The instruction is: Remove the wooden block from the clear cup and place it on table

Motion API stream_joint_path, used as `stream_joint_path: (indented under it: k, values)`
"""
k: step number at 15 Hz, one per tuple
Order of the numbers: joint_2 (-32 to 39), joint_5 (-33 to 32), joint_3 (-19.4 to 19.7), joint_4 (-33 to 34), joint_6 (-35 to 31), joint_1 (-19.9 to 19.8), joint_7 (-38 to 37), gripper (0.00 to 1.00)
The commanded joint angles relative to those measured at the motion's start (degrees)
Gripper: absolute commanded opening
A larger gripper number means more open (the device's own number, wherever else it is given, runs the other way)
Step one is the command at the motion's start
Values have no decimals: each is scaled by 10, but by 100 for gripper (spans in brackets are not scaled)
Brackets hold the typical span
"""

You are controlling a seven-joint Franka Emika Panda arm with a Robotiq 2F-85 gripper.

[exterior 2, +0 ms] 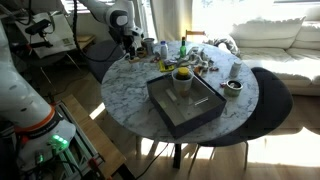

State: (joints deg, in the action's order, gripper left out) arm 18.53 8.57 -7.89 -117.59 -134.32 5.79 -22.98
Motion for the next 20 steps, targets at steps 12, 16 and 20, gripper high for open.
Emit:
stream_joint_path:
  k: [12, 16, 20]
  values:
    - [112, 39, 14, 91, -21, 20, 0, 70]
    - [124, 39, 18, 104, -15, 23, -8, 37]
    - [113, 52, 15, 103, 7, 22, -23, 8]
